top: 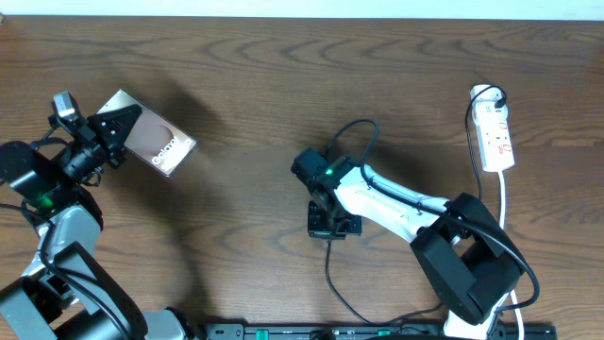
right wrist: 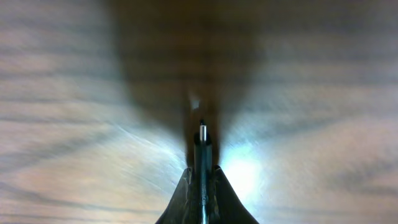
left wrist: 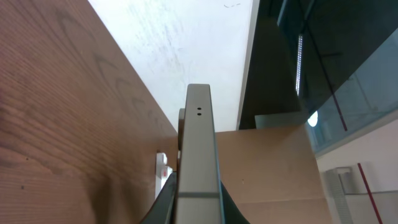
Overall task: Plug charger to phone and switch on socket
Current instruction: 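Lower the right gripper and close it on the cable connector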
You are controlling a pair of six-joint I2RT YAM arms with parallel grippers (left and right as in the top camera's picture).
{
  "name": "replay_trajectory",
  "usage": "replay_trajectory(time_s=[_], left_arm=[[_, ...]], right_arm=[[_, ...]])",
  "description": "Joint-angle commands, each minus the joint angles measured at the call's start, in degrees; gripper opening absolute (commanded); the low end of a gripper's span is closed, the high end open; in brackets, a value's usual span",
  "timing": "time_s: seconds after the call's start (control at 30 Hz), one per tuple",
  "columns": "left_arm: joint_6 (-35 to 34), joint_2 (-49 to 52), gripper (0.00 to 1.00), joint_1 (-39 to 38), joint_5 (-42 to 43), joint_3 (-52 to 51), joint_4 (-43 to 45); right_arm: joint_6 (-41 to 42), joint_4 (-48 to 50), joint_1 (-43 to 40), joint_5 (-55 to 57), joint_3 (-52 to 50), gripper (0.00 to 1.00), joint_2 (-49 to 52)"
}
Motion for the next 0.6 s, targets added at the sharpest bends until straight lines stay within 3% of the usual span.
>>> replay_trajectory(time_s=[0.0, 0.57], left_arm=[[0.76, -0.79, 0.07, 0.11, 1.18, 0.46, 0.48], [0.76, -0.79, 0.07, 0.11, 1.2, 0.46, 0.48]], right_arm=[[1.16, -2.64, 0.0, -1.66, -0.42, 0.01, 0.92], [0.92, -3.72, 1.44, -1.95, -1.2, 0.01, 1.99]])
